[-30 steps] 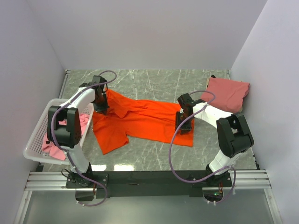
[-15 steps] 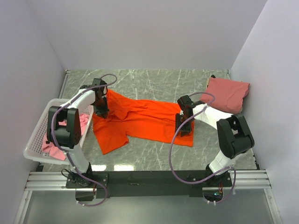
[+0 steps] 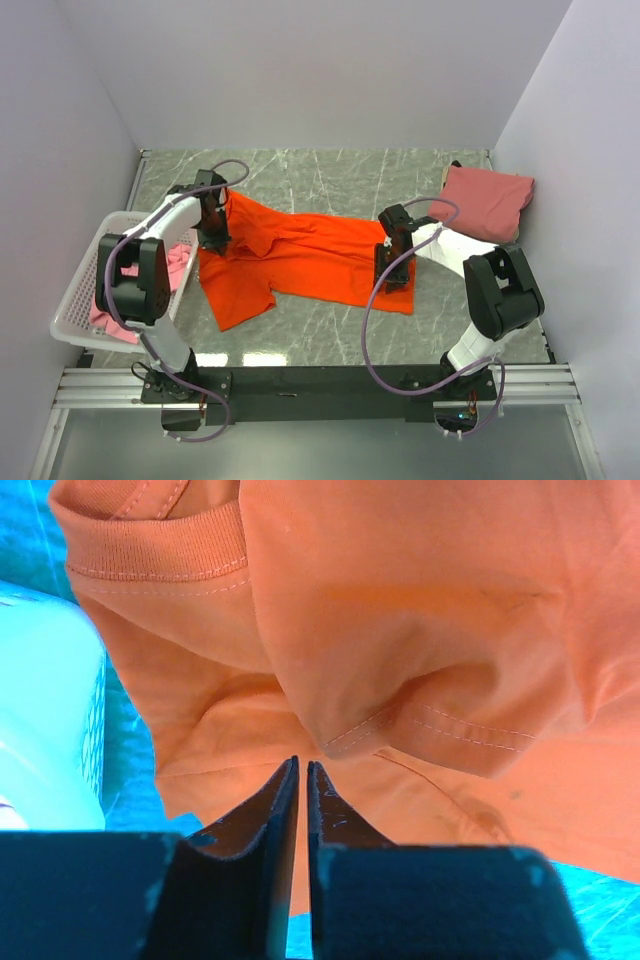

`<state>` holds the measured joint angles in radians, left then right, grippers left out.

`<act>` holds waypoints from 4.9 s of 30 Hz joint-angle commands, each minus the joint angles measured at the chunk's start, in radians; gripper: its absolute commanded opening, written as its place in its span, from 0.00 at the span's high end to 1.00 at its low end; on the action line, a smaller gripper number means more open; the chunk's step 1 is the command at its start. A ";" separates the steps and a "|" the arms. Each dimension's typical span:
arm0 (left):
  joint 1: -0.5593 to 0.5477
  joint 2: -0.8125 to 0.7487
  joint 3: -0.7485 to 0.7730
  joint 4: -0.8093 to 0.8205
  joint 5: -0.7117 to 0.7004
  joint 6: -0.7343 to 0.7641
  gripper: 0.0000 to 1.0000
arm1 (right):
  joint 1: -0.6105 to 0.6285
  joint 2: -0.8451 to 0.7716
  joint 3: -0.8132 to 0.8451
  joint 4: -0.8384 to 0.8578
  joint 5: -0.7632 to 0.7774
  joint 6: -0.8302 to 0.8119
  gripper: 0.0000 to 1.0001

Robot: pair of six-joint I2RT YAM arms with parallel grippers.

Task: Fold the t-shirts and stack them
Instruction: Fold the tshirt

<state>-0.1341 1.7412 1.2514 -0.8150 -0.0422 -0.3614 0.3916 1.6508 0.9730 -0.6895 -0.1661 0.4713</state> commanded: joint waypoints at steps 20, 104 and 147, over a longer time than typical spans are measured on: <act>-0.065 0.279 0.355 0.129 0.051 -0.169 0.75 | -0.141 0.148 0.320 -0.013 0.155 -0.030 0.56; 0.142 0.684 0.784 0.215 0.145 -0.235 0.63 | -0.359 0.831 1.271 -0.374 0.214 -0.023 0.66; -0.318 -0.622 -0.483 0.048 -0.225 -0.585 0.40 | -0.080 -0.229 0.000 0.047 0.102 0.047 0.51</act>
<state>-0.3897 1.1225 0.7734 -0.7345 -0.2497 -0.8207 0.3187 1.4361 1.0157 -0.6888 -0.0898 0.4824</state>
